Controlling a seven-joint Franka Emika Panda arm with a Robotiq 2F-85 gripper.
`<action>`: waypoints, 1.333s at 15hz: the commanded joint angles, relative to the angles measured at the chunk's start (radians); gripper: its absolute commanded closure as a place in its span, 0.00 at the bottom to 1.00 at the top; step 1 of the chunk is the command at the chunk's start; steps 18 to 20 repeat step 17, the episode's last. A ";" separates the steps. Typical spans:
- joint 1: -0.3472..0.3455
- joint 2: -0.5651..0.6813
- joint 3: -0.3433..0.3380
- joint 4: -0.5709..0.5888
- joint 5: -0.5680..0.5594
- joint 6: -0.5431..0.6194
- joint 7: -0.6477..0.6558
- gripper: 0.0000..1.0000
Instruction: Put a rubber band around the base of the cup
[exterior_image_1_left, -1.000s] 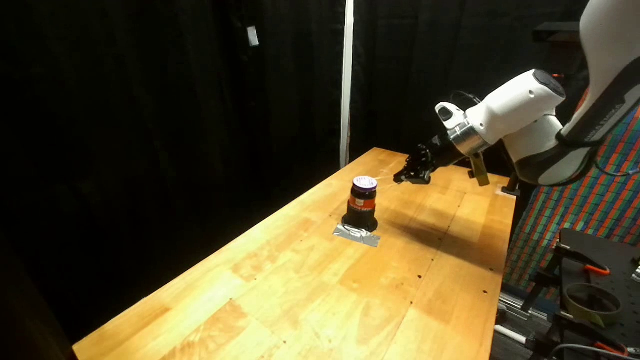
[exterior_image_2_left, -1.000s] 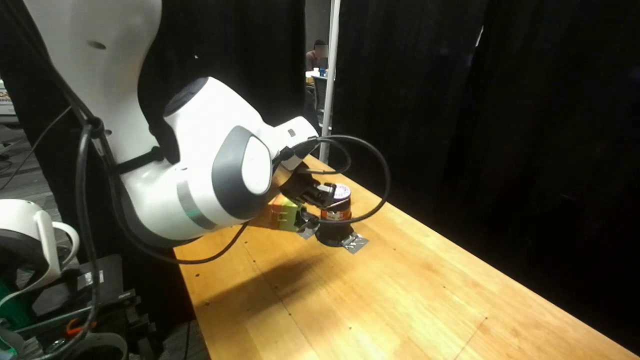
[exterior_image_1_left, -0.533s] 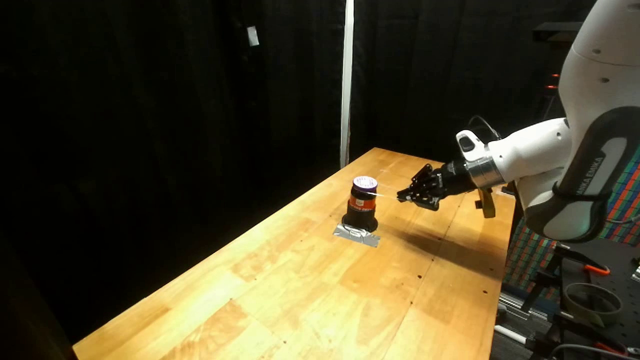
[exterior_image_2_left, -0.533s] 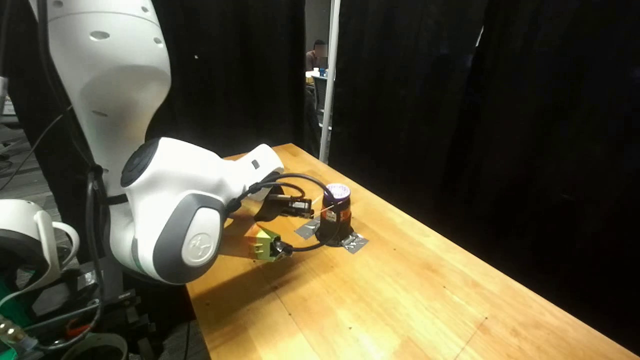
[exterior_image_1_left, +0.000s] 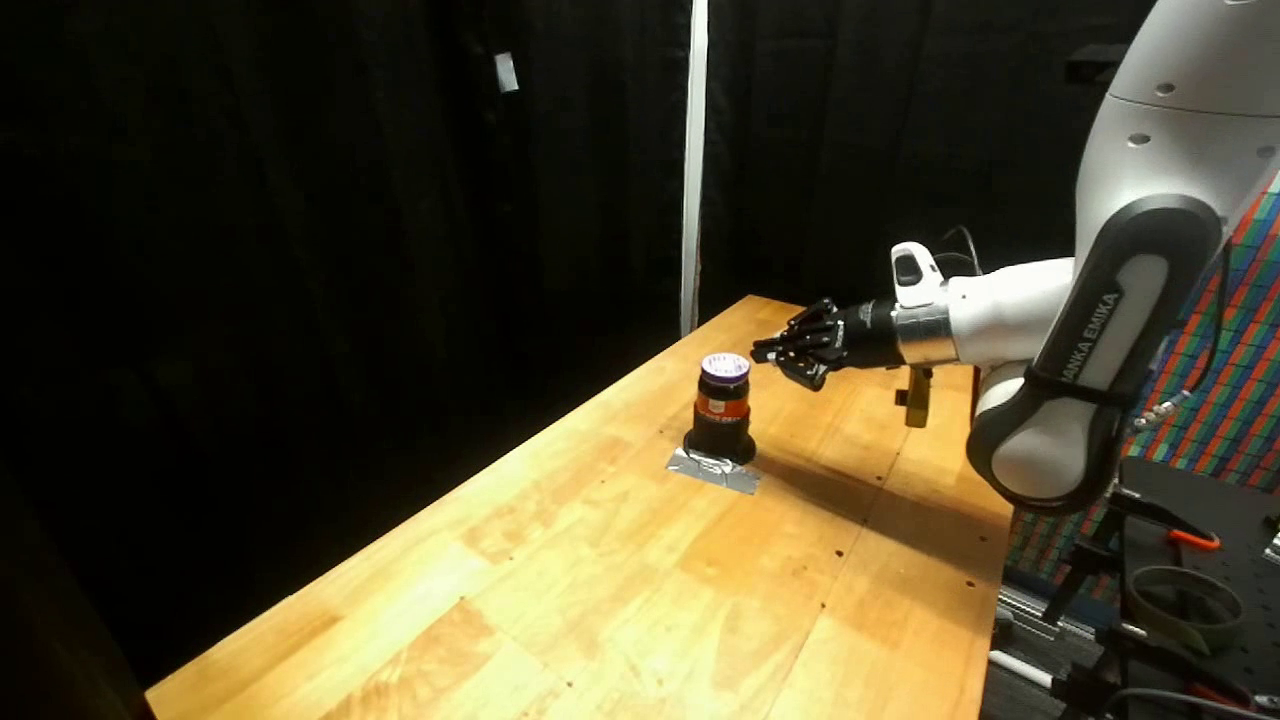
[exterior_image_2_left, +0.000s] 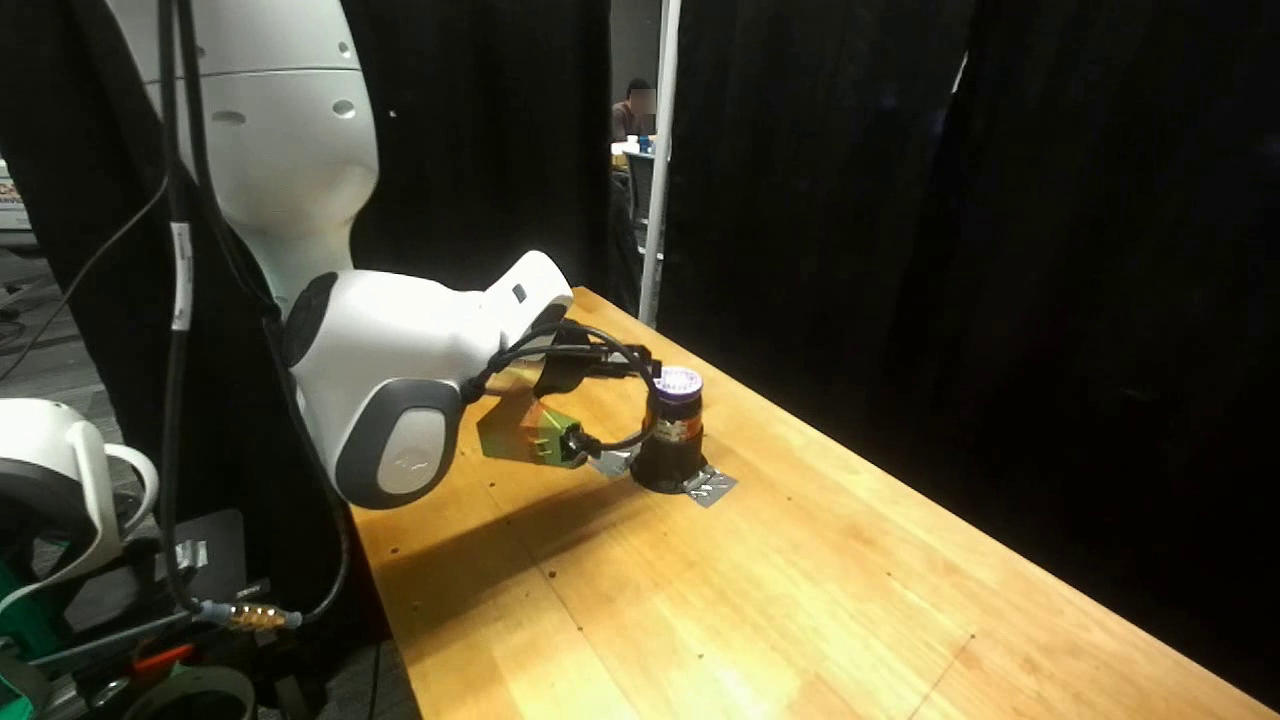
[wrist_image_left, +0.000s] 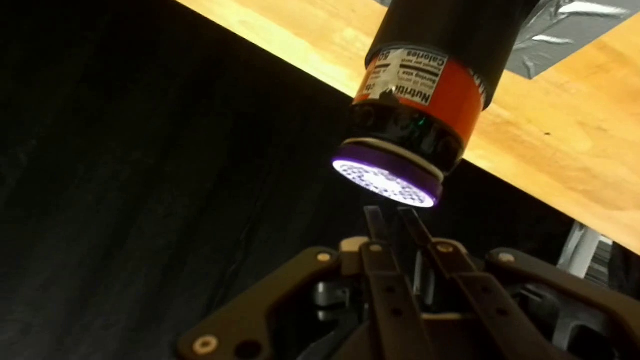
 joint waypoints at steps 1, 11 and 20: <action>-0.075 -0.042 0.068 -0.039 0.013 0.005 -0.057 0.59; 0.151 -0.440 -0.127 -0.111 0.647 -0.875 -0.513 0.00; 0.420 -0.380 -0.500 -0.041 0.579 -1.090 -0.425 0.01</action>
